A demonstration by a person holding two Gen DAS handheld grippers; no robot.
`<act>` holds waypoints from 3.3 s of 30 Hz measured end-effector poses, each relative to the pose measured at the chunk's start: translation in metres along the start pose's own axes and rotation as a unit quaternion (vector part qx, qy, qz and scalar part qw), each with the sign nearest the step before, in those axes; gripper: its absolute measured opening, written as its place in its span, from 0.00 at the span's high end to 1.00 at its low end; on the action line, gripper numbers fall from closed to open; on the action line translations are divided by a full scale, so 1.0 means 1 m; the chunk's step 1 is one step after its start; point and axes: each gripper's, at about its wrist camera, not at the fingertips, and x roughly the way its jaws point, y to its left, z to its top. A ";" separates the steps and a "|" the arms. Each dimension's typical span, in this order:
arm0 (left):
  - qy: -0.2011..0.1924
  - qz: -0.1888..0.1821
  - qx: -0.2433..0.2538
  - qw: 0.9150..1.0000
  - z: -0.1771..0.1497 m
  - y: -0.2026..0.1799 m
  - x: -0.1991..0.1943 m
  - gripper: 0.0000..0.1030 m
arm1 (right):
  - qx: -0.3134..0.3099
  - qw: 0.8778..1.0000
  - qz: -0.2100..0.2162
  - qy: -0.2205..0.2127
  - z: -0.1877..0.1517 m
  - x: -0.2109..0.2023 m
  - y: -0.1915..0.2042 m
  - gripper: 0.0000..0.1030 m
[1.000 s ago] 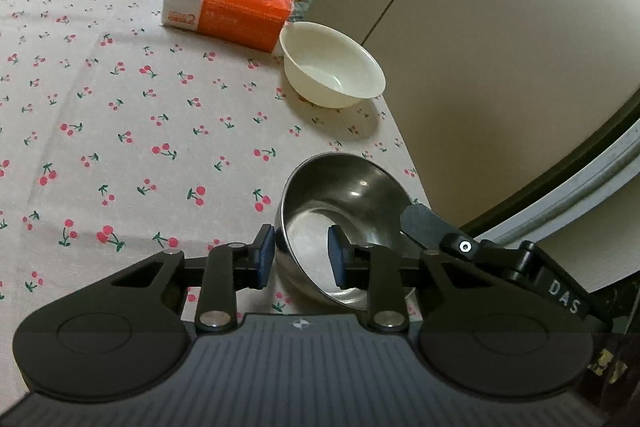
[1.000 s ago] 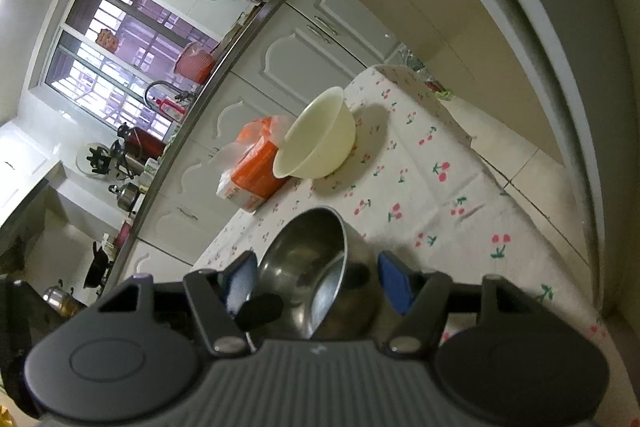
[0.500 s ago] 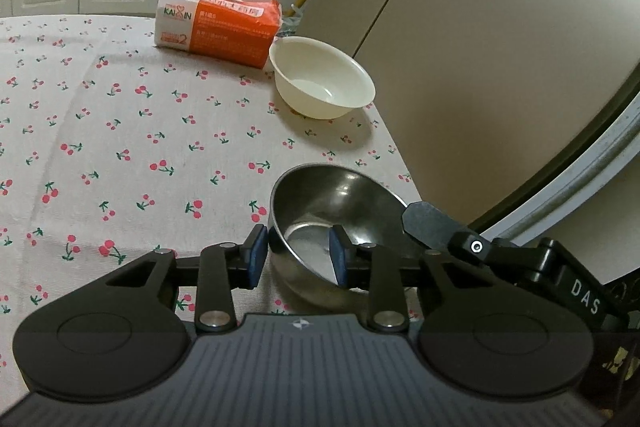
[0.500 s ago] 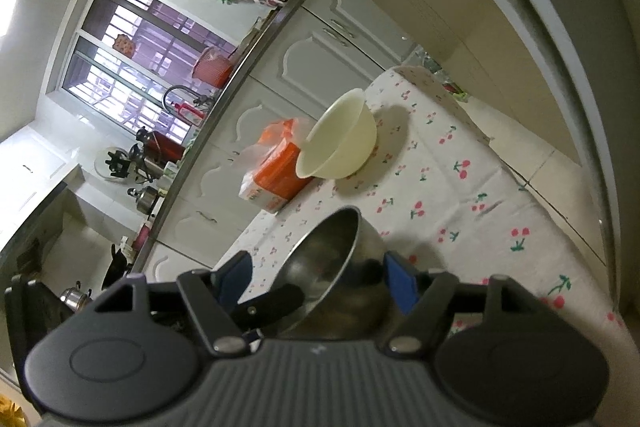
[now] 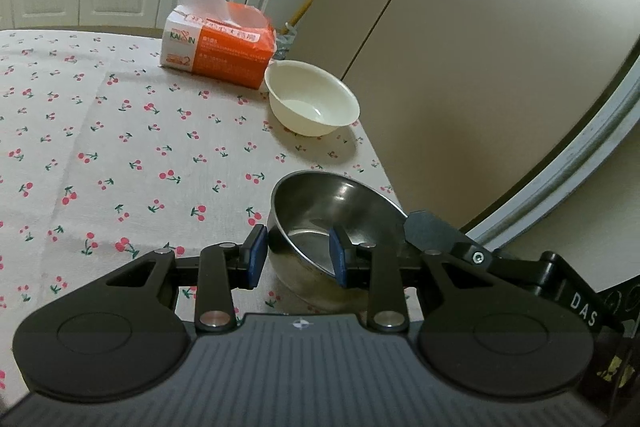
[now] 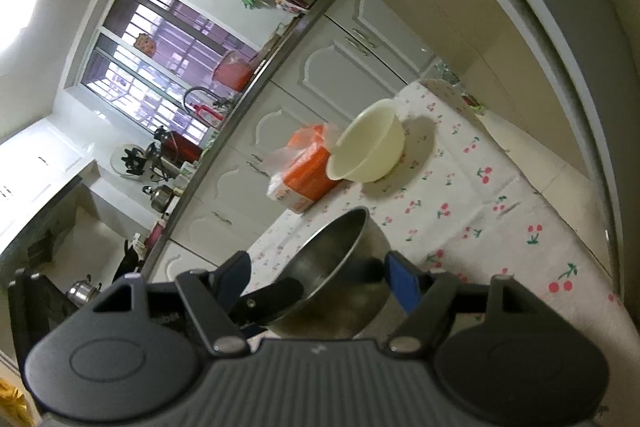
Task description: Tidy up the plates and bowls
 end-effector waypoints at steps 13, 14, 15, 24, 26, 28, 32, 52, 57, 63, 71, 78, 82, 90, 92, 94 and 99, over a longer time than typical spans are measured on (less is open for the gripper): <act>-0.027 -0.020 -0.009 0.999 -0.020 0.008 -0.062 0.67 | -0.029 0.999 0.028 -0.003 -0.018 -0.031 0.038 0.28; -0.027 -0.021 -0.010 0.999 -0.022 0.009 -0.066 0.67 | -0.032 0.999 0.029 -0.003 -0.021 -0.033 0.041 0.27; -0.027 -0.021 -0.011 0.999 -0.024 0.010 -0.070 0.67 | -0.034 0.999 0.030 -0.002 -0.024 -0.036 0.043 0.27; -0.032 -0.021 -0.021 0.999 -0.046 0.021 -0.095 0.67 | -0.047 0.998 0.035 0.013 -0.055 -0.052 0.057 0.26; -0.026 -0.028 -0.029 0.999 -0.051 0.025 -0.096 0.70 | -0.046 0.998 0.039 0.024 -0.063 -0.051 0.057 0.27; -0.018 -0.038 -0.034 0.999 -0.056 0.028 -0.096 0.73 | -0.044 0.998 0.039 0.028 -0.069 -0.052 0.057 0.29; -0.008 -0.039 -0.044 0.998 -0.062 0.033 -0.092 0.72 | -0.025 0.998 0.047 0.034 -0.075 -0.054 0.050 0.29; -0.024 -0.009 -0.107 0.994 -0.026 0.072 -0.065 0.62 | -0.056 0.998 -0.005 -0.020 -0.024 -0.055 0.036 0.21; -0.007 -0.021 -0.104 0.994 -0.022 0.061 -0.037 0.60 | -0.063 0.997 -0.051 0.003 -0.014 -0.025 0.021 0.21; 0.005 -0.022 -0.107 0.994 -0.031 0.059 -0.032 0.56 | -0.107 0.988 -0.100 0.044 -0.042 -0.009 0.013 0.20; -0.003 -0.018 -0.101 0.995 -0.033 0.058 -0.041 0.49 | -0.120 0.987 -0.092 0.046 -0.067 -0.038 0.013 0.20; -0.016 -0.001 -0.086 0.996 -0.028 0.052 -0.037 0.42 | -0.110 0.992 -0.064 0.028 -0.052 -0.047 0.019 0.20; -0.024 0.018 -0.078 0.996 -0.022 0.050 -0.028 0.51 | -0.069 0.996 -0.037 0.031 -0.026 -0.034 0.012 0.23; -0.024 0.043 -0.044 0.998 -0.010 0.034 -0.001 0.70 | -0.024 0.996 -0.021 0.084 -0.004 0.014 -0.006 0.59; -0.019 0.048 -0.037 0.998 -0.007 0.031 0.008 0.73 | -0.010 0.995 -0.017 0.093 -0.003 0.021 -0.012 0.61; -0.014 0.059 -0.032 0.998 -0.006 0.031 0.017 0.78 | -0.008 0.995 -0.016 0.098 -0.002 0.026 -0.014 0.65; -0.015 0.066 -0.025 0.997 -0.006 0.034 0.025 0.84 | -0.015 0.993 -0.021 0.113 0.002 0.037 -0.017 0.69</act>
